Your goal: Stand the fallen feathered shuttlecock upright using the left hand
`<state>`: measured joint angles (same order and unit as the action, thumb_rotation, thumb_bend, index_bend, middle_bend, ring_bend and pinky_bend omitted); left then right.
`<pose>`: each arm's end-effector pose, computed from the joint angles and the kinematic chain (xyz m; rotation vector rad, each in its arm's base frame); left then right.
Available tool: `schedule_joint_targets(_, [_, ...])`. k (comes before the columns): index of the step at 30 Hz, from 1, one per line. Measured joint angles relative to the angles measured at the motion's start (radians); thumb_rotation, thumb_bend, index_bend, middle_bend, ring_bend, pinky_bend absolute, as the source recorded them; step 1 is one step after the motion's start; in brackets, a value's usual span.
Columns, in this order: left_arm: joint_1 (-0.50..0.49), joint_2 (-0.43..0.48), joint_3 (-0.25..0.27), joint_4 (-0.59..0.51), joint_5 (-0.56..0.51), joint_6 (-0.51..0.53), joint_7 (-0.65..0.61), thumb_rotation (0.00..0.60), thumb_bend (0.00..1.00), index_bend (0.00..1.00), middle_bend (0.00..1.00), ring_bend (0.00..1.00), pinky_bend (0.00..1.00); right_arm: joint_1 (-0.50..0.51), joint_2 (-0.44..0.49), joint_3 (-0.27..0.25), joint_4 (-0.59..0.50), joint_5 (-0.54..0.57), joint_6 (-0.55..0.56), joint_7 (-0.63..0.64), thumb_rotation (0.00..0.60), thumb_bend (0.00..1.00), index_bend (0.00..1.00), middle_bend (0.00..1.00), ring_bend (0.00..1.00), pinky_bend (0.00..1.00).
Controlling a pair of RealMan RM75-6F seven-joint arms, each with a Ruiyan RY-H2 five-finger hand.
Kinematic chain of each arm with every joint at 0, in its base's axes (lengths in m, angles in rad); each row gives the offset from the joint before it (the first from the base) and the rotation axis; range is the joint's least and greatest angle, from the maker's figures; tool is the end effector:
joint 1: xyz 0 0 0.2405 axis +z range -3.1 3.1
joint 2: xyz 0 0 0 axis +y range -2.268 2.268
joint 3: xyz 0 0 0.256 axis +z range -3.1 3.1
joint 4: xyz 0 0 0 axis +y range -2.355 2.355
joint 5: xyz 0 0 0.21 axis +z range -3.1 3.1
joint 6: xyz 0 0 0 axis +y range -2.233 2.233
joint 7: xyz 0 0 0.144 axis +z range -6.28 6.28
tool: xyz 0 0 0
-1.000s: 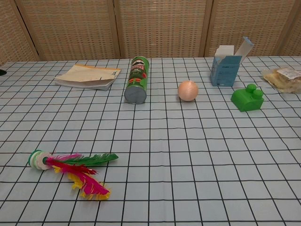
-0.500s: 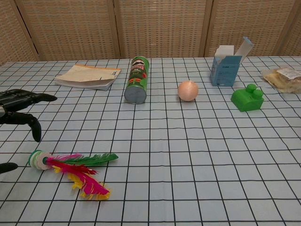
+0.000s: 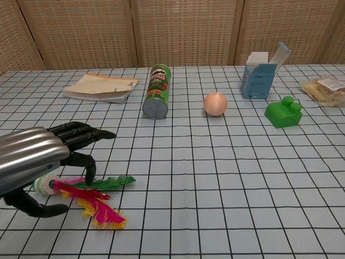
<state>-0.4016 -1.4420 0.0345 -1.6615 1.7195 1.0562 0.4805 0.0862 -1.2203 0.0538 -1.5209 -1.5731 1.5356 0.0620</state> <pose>-0.1823 0.2016 -0.0121 -2.1926 -0.5891 -0.8984 -0.3066 -0.1823 0.1378 1.3901 -0.8903 1.0332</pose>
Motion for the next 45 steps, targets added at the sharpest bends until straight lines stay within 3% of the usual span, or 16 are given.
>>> schedule_joint_targets(15, [-0.039,-0.078,0.008,0.018,-0.059,-0.063,0.101,0.600,0.24,0.47,0.00,0.00,0.00,-0.001,0.003,0.003,-0.001,0.003,0.001,0.007,0.600,0.06,0.11,0.00,0.00,0.05])
schedule_joint_targets(32, [-0.053,-0.160,0.010,0.096,-0.080,-0.045,0.182,0.600,0.26,0.49,0.00,0.00,0.00,-0.001,0.006,0.005,-0.002,0.003,0.002,0.025,0.600,0.06,0.11,0.00,0.00,0.05])
schedule_joint_targets(45, [-0.063,-0.210,0.024,0.148,-0.090,-0.041,0.188,0.600,0.41,0.56,0.00,0.00,0.00,-0.002,0.004,0.007,0.000,-0.005,0.013,0.039,0.600,0.06,0.11,0.00,0.00,0.05])
